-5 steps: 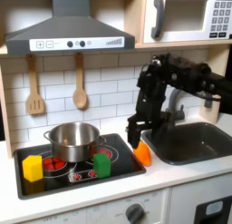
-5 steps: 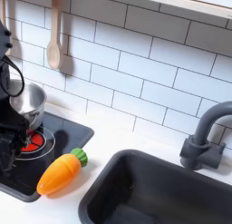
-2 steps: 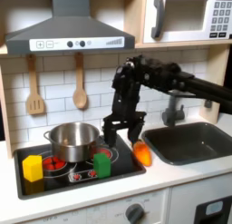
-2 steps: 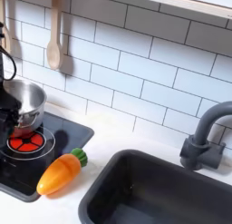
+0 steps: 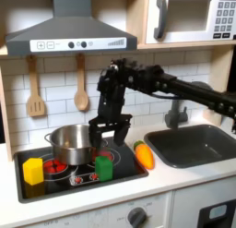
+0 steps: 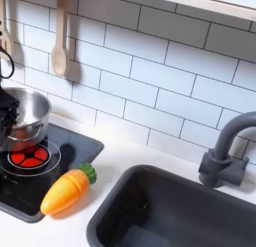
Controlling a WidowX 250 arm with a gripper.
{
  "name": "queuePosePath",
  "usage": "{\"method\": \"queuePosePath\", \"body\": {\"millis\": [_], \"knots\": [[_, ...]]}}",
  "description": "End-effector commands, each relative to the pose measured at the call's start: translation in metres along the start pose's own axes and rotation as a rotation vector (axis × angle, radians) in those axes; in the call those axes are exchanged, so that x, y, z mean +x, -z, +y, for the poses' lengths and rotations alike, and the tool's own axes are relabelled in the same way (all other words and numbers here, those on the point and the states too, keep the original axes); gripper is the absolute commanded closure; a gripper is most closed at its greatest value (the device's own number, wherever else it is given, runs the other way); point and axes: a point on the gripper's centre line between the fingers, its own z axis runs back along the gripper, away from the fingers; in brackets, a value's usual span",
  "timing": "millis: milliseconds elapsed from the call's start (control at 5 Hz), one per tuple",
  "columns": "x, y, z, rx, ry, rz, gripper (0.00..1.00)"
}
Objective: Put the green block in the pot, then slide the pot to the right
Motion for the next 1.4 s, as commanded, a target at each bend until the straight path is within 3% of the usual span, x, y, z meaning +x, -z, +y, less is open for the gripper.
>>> {"method": "queuePosePath", "body": {"millis": [0,400,1200], "knots": [[0.003,0.019,0.000,-0.022,0.032,0.040,0.00],[0.004,0.025,-0.002,-0.019,0.042,0.043,0.00],[0.000,0.056,-0.002,-0.028,0.040,0.104,0.00]]}}
